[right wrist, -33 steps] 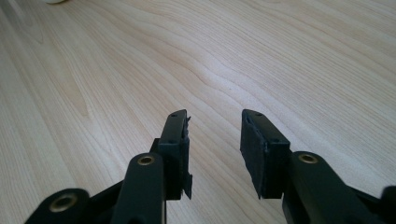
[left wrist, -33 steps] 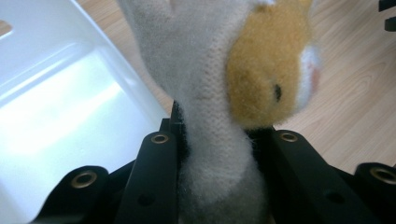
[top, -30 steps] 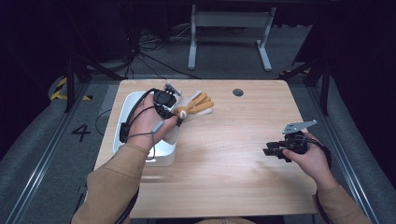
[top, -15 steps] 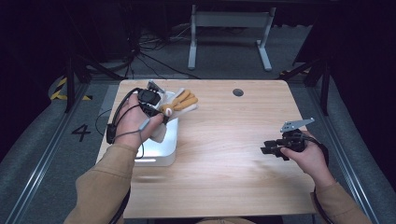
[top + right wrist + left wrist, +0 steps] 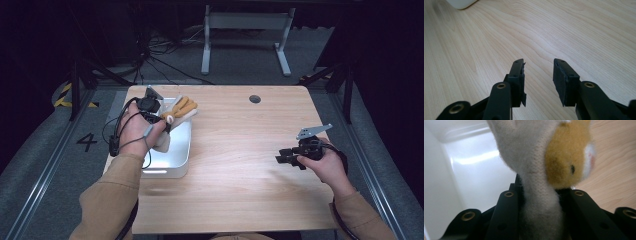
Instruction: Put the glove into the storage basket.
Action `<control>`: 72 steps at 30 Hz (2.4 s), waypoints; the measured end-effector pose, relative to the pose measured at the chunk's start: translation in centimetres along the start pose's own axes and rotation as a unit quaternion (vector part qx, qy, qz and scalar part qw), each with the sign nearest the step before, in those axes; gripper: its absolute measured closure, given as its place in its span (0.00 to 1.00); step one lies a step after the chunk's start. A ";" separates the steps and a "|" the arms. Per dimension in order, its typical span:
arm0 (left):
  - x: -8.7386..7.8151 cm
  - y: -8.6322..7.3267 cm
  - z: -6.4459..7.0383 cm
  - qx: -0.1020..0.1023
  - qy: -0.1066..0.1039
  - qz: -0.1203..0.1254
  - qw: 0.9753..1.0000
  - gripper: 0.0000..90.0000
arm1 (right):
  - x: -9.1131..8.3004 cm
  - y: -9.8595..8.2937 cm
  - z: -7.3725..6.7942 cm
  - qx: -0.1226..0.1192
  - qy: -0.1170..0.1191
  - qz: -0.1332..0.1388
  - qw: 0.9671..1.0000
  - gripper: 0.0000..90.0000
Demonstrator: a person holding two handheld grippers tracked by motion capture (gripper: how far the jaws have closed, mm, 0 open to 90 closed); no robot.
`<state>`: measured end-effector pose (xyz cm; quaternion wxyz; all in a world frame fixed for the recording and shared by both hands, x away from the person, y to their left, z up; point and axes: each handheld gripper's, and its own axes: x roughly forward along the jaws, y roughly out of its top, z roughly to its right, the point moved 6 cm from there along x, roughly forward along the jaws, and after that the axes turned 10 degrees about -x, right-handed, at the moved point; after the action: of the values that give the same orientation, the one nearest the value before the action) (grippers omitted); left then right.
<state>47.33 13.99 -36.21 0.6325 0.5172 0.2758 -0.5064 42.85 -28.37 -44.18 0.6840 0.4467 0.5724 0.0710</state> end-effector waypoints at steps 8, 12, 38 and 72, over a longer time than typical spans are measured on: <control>1.4 0.1 -1.7 -0.029 0.015 0.000 0.999 0.80 | 0.0 -0.2 0.0 0.003 0.001 -0.001 1.000 0.68; 2.4 0.0 -2.4 -0.039 0.016 -0.005 0.999 0.80 | 0.1 -0.3 0.0 0.004 0.000 -0.002 1.000 0.68; 7.3 -0.9 -5.0 -0.097 0.018 -0.031 0.995 0.79 | 0.1 -0.7 0.2 0.014 -0.002 -0.004 1.000 0.67; 10.9 -1.6 -6.1 -0.131 0.029 -0.067 0.989 0.75 | -0.5 -1.3 0.1 0.024 -0.008 0.000 1.000 0.65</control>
<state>50.59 15.89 -48.23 0.6515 0.4245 0.3917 -0.4919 42.25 -29.47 -44.76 0.6772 0.4637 0.5688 0.0535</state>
